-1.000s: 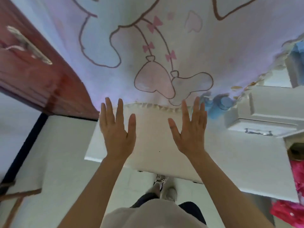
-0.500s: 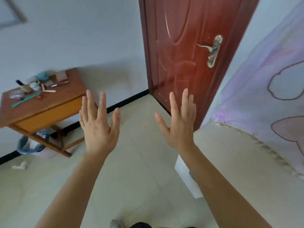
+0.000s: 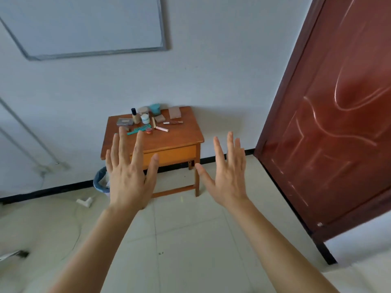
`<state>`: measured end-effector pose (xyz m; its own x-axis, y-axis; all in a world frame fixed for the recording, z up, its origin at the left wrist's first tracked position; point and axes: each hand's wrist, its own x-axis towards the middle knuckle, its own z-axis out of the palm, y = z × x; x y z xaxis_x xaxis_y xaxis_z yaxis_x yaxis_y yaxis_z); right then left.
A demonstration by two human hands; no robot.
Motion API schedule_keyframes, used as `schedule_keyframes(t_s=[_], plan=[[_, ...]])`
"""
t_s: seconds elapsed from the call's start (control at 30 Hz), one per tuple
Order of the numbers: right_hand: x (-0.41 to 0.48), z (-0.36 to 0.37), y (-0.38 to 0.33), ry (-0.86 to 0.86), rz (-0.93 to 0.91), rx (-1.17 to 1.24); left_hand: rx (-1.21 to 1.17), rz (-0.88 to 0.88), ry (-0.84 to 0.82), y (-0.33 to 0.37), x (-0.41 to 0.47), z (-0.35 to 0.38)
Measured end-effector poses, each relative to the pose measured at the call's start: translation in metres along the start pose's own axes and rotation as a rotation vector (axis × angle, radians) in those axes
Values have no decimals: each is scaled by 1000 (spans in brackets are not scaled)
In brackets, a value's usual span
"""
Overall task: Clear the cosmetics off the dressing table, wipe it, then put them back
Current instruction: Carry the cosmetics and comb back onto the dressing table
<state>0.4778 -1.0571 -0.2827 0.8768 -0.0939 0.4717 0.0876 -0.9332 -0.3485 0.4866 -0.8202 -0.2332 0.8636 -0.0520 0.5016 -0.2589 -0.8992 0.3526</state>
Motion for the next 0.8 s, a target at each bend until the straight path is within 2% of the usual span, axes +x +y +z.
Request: schedule_keyframes(t_s=[0.3, 0.5, 0.67, 0.8], plan=[[102, 125, -24, -81, -18, 26, 22, -108, -94, -104, 90, 69], [220, 218, -22, -155, 54, 75, 54, -155, -213, -164, 198, 132], [326, 282, -36, -205, 34, 79, 114, -150, -236, -216, 292, 168], [376, 328, -43, -269, 41, 82, 96, -242, -256, -251, 335, 201]])
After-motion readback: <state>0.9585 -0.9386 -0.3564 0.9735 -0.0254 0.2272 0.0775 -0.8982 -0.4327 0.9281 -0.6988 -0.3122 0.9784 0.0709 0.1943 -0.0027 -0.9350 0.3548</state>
